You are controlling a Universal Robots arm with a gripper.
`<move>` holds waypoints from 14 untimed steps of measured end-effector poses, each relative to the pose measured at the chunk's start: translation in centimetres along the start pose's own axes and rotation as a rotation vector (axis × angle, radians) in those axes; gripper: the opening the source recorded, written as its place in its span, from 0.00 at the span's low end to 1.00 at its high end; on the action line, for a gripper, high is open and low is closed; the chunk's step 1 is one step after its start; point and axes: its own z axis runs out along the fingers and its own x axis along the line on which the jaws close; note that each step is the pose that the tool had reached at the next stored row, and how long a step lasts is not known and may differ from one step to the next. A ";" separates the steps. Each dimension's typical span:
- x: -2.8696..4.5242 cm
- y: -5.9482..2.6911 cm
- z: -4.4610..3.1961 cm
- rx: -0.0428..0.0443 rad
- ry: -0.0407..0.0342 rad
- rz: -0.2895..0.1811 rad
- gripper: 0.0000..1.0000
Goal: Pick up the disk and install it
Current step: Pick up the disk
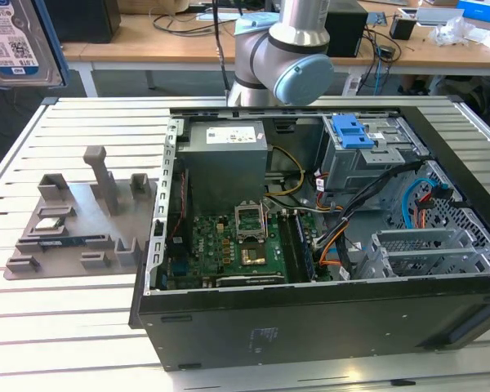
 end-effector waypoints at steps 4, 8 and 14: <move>-0.02 0.04 -0.96 0.0000 0.0000 0.000 0.37; -0.04 0.09 -2.15 0.0001 -0.0001 0.000 0.37; -0.06 0.11 -2.68 0.0000 -0.0007 0.000 0.37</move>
